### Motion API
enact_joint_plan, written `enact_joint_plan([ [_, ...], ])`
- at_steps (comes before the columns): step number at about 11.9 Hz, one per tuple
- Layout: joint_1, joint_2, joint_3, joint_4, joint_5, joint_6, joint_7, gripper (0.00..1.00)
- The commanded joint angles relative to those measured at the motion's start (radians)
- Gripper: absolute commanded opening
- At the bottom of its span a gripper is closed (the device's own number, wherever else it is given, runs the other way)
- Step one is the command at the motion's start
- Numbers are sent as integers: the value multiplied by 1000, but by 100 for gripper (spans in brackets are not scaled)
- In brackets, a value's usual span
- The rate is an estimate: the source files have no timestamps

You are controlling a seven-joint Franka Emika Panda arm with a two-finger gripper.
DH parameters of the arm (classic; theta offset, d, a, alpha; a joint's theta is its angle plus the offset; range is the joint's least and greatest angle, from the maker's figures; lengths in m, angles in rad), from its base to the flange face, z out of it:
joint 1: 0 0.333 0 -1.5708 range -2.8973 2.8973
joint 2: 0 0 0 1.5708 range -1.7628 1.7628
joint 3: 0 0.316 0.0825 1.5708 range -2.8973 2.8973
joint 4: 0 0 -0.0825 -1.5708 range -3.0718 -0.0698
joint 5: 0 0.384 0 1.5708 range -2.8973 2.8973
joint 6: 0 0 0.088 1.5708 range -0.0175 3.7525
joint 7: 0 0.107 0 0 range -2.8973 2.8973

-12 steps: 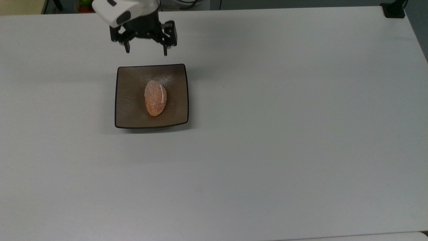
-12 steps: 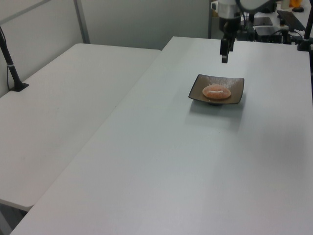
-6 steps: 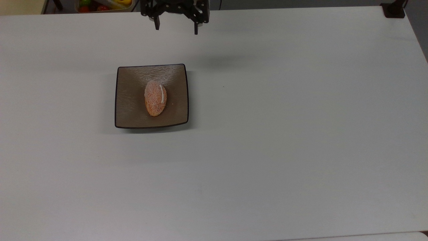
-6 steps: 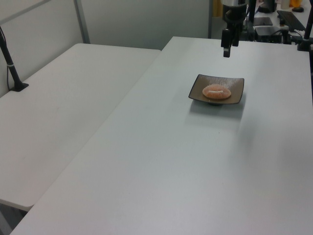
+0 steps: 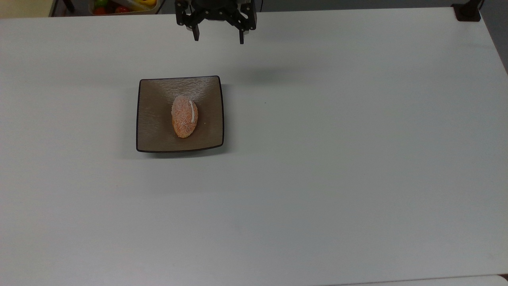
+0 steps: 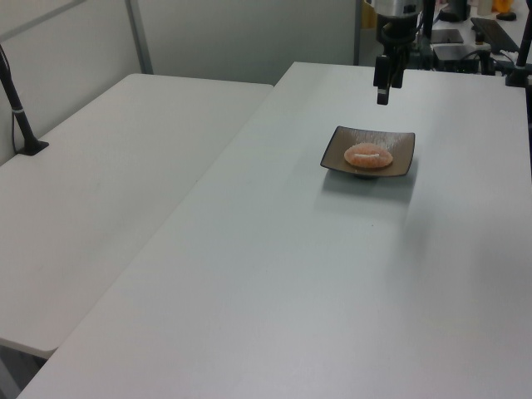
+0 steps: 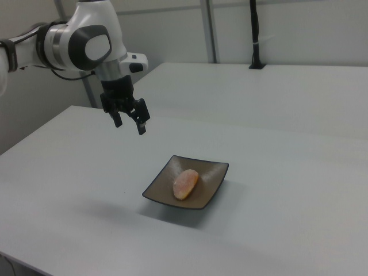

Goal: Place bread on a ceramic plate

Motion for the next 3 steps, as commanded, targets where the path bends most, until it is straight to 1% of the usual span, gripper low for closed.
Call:
enact_joint_plan([
  [1,3,-20,-16,-24,23,27,-21,100],
  [3,5,-18,-16,-26,22,27,-15,100],
])
